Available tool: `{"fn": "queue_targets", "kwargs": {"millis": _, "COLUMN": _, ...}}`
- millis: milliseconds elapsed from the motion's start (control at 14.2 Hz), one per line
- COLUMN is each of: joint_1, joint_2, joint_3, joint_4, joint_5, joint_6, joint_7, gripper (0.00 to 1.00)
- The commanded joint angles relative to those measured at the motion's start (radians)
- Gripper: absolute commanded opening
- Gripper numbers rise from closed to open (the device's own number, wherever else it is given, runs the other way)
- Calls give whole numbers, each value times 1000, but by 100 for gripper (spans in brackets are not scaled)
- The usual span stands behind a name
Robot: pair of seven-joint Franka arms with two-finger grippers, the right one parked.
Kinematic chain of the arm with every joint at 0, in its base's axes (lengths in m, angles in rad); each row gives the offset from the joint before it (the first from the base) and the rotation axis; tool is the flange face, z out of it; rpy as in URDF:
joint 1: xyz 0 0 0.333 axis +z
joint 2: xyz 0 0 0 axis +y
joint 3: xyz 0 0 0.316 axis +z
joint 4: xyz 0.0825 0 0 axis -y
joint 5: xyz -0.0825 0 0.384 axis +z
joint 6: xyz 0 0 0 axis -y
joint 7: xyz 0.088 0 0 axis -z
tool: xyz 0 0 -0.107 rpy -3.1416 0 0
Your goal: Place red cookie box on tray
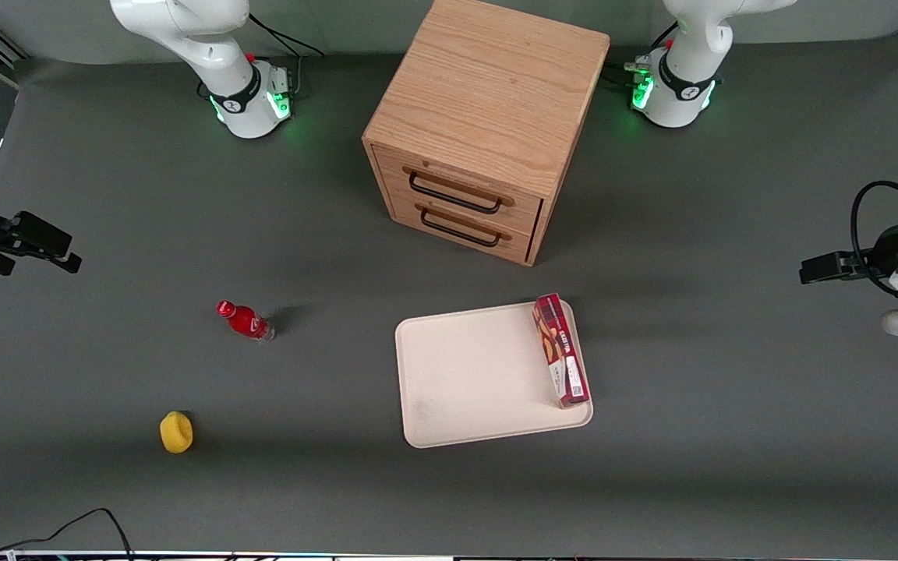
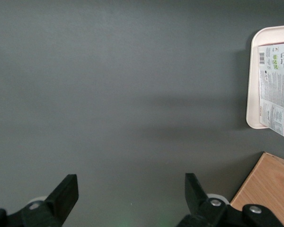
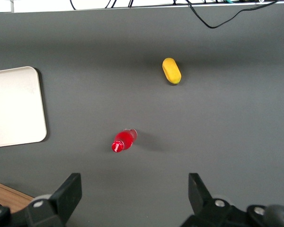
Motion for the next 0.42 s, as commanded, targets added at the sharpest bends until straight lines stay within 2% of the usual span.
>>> {"fn": "queue_targets", "kwargs": {"millis": 0, "joint_1": -8, "joint_2": -24, "joint_3": -4, "joint_4": -9, "joint_5": 16, "joint_6": 17, "joint_7": -15, "gripper": 100}}
{"fn": "queue_targets", "kwargs": {"millis": 353, "joint_1": -17, "joint_2": -15, "joint_3": -6, "joint_4": 17, "joint_5": 15, "joint_6": 23, "joint_7": 0, "gripper": 100}}
